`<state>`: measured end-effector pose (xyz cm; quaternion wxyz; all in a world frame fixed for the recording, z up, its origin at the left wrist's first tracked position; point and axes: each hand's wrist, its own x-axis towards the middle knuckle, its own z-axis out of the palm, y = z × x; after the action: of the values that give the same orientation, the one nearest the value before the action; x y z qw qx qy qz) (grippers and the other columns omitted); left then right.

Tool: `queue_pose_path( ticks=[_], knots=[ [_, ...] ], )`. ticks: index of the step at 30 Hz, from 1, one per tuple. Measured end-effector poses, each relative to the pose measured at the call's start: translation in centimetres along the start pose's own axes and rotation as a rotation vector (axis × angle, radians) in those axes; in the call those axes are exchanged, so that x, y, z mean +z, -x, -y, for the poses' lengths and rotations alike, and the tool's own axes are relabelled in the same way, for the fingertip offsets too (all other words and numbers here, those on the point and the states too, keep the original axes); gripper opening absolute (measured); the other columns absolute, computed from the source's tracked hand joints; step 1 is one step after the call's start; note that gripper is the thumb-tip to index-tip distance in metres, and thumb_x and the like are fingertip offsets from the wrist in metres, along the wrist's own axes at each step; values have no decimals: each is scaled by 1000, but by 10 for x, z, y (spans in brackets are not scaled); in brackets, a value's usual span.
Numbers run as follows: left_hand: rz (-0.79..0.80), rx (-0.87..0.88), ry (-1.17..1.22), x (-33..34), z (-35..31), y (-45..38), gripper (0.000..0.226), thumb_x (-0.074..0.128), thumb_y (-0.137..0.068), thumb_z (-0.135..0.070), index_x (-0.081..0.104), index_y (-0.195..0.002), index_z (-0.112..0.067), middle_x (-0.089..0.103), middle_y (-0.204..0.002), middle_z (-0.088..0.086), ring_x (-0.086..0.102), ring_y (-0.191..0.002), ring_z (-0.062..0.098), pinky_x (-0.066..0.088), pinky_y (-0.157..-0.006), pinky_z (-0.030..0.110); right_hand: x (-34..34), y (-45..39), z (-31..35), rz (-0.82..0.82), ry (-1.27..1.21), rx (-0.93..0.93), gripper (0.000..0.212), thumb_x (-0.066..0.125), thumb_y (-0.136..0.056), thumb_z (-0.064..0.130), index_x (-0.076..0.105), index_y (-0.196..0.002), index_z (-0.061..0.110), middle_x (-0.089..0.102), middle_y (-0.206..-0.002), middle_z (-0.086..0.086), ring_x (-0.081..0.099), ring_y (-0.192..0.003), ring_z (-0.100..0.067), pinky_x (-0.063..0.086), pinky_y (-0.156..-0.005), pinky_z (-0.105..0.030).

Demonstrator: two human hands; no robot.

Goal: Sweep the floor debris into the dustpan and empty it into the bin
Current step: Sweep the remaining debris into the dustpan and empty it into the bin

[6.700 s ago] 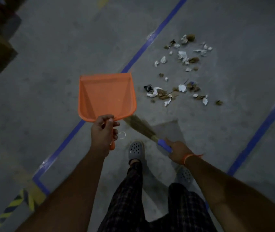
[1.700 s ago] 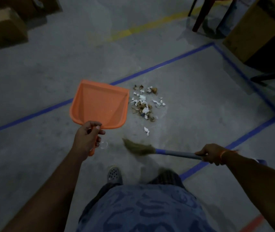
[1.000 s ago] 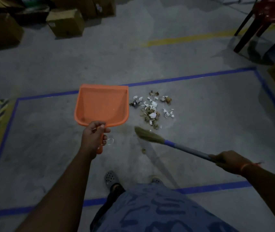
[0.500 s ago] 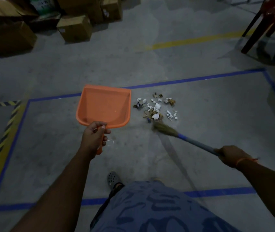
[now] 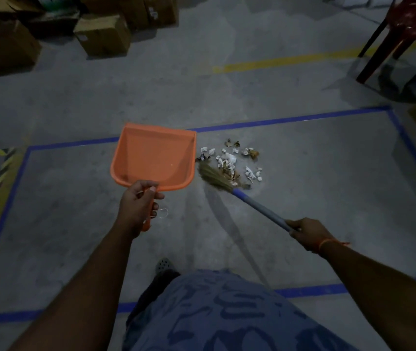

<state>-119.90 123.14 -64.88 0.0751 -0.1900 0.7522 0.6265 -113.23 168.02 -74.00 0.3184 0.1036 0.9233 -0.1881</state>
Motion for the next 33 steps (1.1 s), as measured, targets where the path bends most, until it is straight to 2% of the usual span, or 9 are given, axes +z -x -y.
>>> queue_pose_path(
  ticks=[3, 7, 12, 15, 18, 23, 26, 30, 33],
  knots=[
    [-15, 6, 5, -18, -3, -9, 14, 55, -104, -12, 67, -107, -17, 73, -90, 16, 57, -56, 16, 46, -47, 26, 13, -13, 47, 18, -195, 13, 41, 58, -92, 25, 58, -133, 28, 60, -68, 0, 56, -47, -15, 39, -37, -19],
    [-27, 3, 42, -53, -1, -31, 12, 55, -105, -10, 66, -108, -14, 72, -88, 15, 55, -54, 15, 45, -48, 25, 22, -44, 117, 16, -346, 39, 42, 58, -89, 23, 61, -130, 29, 62, -67, -7, 56, -46, -22, 43, -39, -22],
    [-20, -22, 42, -108, 3, -83, 14, 55, -105, -10, 66, -105, -17, 71, -88, 15, 54, -53, 15, 44, -48, 24, 22, -98, 211, 16, -282, 36, 40, 55, -90, 22, 61, -129, 27, 64, -77, -8, 64, -57, -27, 49, -47, -26],
    [7, -30, 6, -151, -4, -130, 15, 55, -104, -9, 67, -103, -18, 71, -89, 16, 55, -52, 15, 43, -49, 25, 28, -128, 262, 10, -303, 125, 38, 54, -90, 20, 63, -127, 25, 66, -75, -9, 63, -51, -25, 49, -43, -26],
    [58, -31, -38, -197, -20, -179, 15, 55, -104, -8, 67, -103, -17, 71, -90, 18, 55, -52, 16, 45, -49, 26, 35, -150, 304, 18, -330, 240, 38, 54, -89, 18, 64, -125, 25, 68, -75, -11, 65, -52, -27, 55, -45, -31],
    [133, -4, -100, -252, -50, -259, 16, 55, -104, -10, 68, -102, -20, 73, -87, 15, 55, -54, 16, 44, -48, 27, 46, -162, 343, -32, -386, 444, 33, 54, -88, 18, 69, -117, 17, 67, -76, -12, 66, -52, -27, 53, -41, -30],
    [162, 9, -78, -266, -65, -298, 15, 54, -104, -9, 66, -103, -18, 72, -85, 13, 54, -53, 15, 43, -48, 25, 56, -149, 350, -108, -357, 452, 28, 53, -87, 21, 71, -109, 15, 67, -75, -10, 66, -56, -26, 59, -52, -37],
    [220, 18, -32, -269, -81, -346, 16, 53, -105, -7, 65, -102, -17, 72, -84, 12, 53, -51, 14, 43, -46, 24, 63, -132, 366, -212, -499, 469, 40, 55, -89, 21, 61, -129, 21, 69, -77, -10, 67, -55, -26, 52, -44, -29],
    [280, 18, -37, -264, -92, -382, 17, 53, -105, -7, 65, -101, -18, 72, -84, 12, 53, -51, 14, 43, -46, 24, 58, -155, 389, -238, -522, 467, 44, 56, -88, 22, 59, -132, 22, 71, -86, -10, 68, -65, -28, 58, -57, -34]
  ],
)
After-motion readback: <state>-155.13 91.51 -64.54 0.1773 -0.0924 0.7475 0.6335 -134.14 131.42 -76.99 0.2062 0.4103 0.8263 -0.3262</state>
